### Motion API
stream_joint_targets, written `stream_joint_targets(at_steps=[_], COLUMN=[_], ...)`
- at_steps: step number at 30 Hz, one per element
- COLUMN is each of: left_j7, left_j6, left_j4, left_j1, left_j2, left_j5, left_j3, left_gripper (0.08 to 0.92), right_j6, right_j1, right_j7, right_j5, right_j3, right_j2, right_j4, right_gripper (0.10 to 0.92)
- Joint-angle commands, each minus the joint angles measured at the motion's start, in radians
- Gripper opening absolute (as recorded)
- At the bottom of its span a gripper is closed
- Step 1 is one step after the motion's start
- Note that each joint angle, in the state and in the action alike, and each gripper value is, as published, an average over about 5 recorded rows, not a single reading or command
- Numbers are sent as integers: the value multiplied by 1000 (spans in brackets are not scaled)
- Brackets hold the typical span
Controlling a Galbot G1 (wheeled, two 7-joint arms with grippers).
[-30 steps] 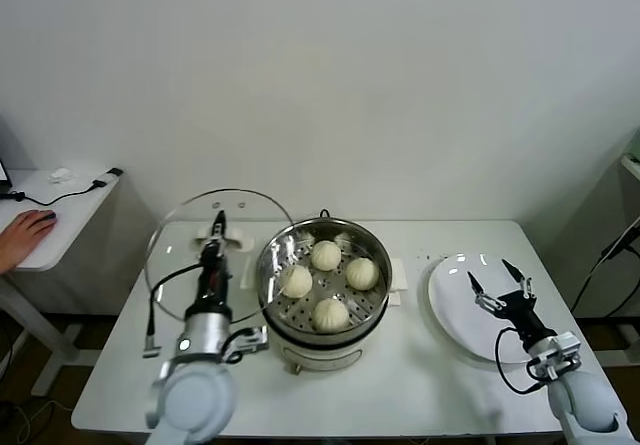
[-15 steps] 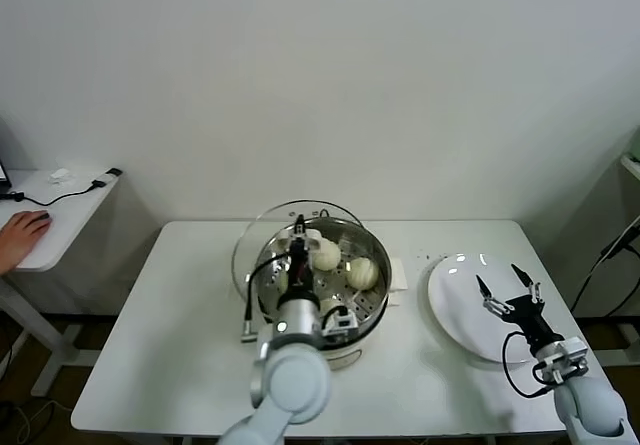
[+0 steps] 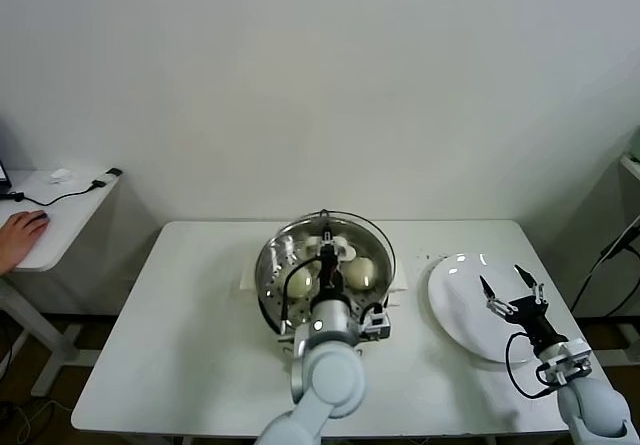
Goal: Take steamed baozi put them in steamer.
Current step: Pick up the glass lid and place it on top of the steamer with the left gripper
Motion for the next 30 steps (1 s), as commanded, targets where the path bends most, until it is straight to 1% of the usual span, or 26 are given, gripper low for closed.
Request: stream_joint_targets(at_steps=[1,30], left_j7=[-14,-53], left_j6=[1,-14], left_j4=[66,88], left_j1=[-6,34], left_j2=[-36,-32], left_j5=[37,63], left_j3=[-8,-28], left_gripper=[153,153], right_j6=[6,21], right_j1=[0,0], right_j7=[-4,-20], right_j5=[1,0], right_j3=[5,14], right_j2=[-1,3], right_j4=[-5,-18], right_gripper=[823,823])
